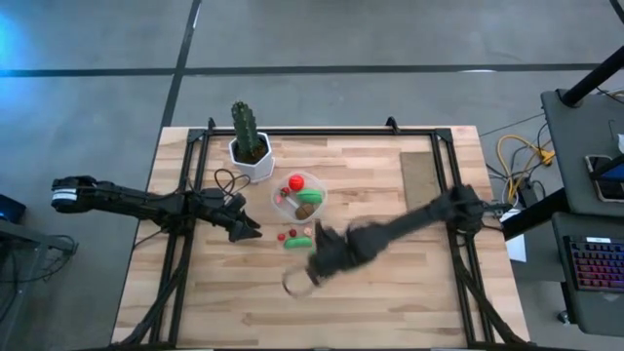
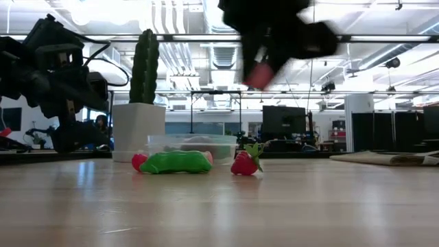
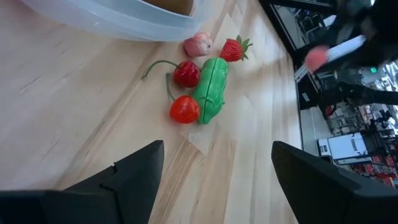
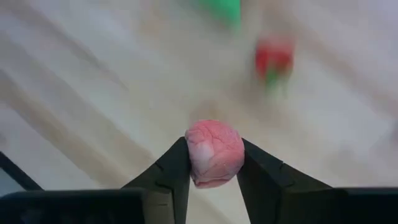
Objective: Pick and placing Produce into tupperware
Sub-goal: Put the bottom peach into the transparent bin, then put the strawberry into the transparent bin
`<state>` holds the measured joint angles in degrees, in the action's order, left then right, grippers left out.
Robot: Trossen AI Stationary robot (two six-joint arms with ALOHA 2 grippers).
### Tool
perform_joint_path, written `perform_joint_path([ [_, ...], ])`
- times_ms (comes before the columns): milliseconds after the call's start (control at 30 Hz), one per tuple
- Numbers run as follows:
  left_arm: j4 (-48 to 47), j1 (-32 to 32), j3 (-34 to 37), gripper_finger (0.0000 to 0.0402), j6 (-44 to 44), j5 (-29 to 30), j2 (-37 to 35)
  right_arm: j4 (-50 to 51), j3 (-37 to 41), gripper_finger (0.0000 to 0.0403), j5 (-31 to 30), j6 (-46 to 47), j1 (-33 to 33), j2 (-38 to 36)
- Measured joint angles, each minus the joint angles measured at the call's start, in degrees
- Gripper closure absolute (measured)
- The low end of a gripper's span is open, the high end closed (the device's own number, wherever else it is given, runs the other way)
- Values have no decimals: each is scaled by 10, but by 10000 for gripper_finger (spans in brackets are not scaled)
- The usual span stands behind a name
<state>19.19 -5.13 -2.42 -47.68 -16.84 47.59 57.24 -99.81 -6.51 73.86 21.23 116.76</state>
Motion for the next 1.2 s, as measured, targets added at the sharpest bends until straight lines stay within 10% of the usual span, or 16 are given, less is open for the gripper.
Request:
perform_joint_path([
  [300, 1, 0, 0, 118, 0, 0, -1, -57, -65, 296, 15, -220, -183, -2],
  [467, 1, 0, 0, 118, 0, 0, 0, -68, -114, 293, 123, -314, -247, 58],
  [1200, 2, 0, 0, 118, 0, 0, 0, 285, -324, 126, 35, -425, -209, 152],
])
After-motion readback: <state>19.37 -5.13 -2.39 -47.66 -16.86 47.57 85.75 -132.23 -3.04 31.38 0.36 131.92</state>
